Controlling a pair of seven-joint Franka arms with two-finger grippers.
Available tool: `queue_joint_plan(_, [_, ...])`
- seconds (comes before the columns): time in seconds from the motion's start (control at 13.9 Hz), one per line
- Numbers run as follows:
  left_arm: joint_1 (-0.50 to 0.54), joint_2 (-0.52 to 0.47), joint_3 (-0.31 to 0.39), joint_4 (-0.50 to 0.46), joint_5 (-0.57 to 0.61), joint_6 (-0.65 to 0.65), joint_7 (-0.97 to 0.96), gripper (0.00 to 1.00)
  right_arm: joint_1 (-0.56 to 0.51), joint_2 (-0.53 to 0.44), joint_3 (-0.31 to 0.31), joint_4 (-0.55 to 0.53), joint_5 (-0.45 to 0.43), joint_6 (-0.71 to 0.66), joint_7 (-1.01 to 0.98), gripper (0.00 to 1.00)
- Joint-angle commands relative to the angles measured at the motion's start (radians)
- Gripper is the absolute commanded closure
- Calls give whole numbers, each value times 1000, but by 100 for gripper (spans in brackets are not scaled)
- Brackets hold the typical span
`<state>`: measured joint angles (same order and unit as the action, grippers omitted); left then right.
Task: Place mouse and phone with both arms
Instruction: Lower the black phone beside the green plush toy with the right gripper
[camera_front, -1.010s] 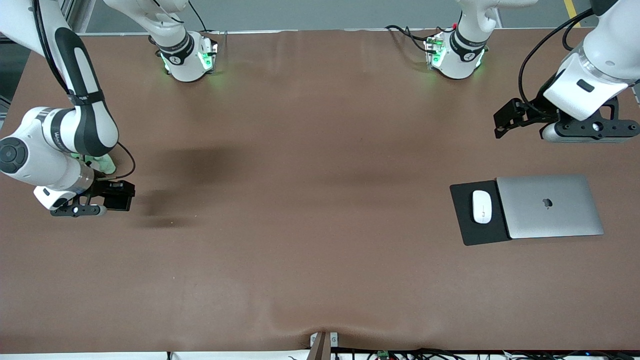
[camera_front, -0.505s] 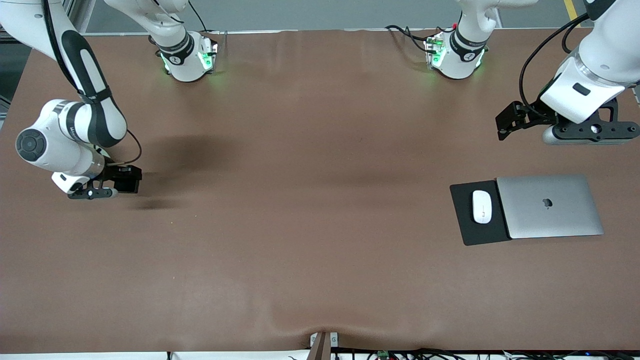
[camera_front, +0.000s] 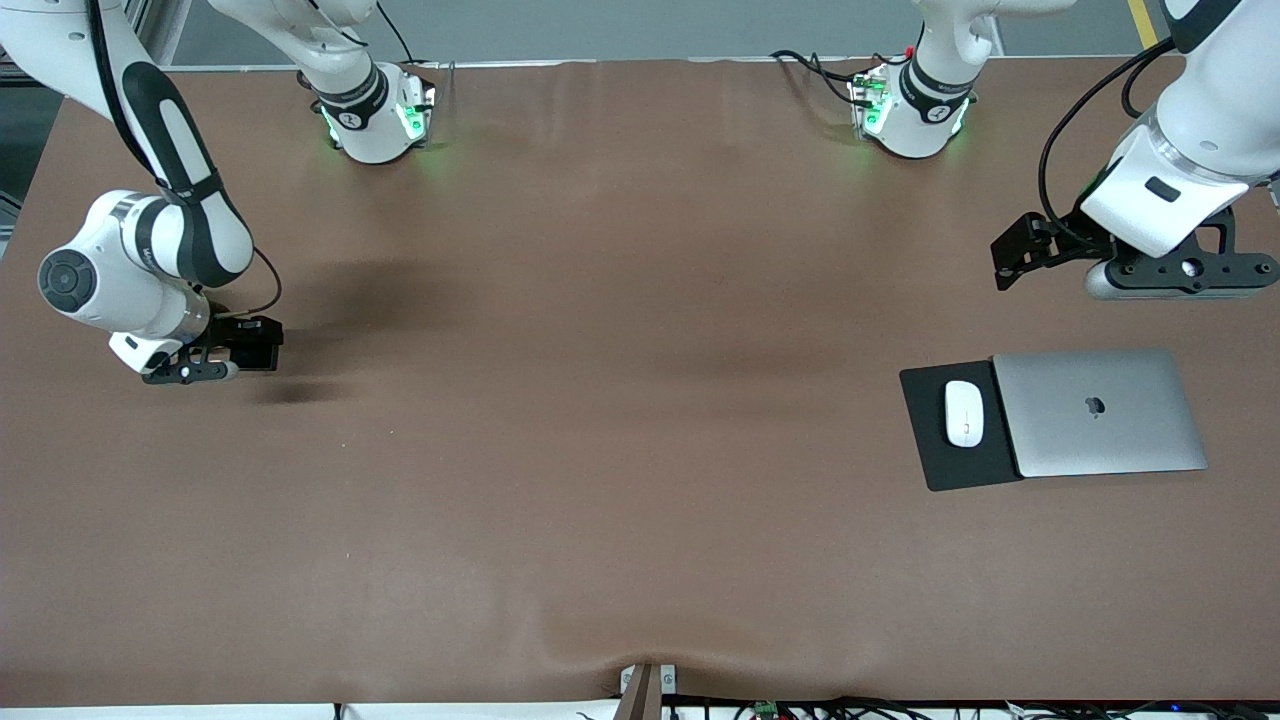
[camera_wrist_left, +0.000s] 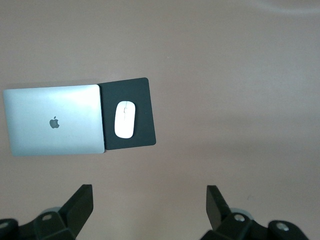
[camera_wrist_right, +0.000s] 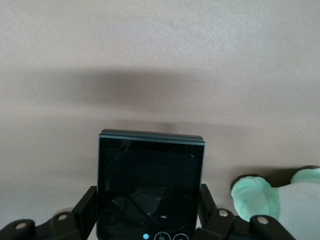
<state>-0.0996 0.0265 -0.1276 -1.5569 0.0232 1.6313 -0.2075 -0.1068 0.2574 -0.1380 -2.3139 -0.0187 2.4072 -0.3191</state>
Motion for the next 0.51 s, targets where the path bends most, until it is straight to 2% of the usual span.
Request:
queue_joint_plan(0.0, [0,-5,2,-3,12,16,10,0,-7,-36,5,-70,-1,67,-28,100])
queue_joint_plan(0.36, [0,-5,2,3,14,24,16,0,-11,-35,-8,-90,3,99,-26,100])
queue_joint_plan(0.43, [-2,-5,2,3,17,24,14,0,-13,-32,-12,-97,3,104,-28,97])
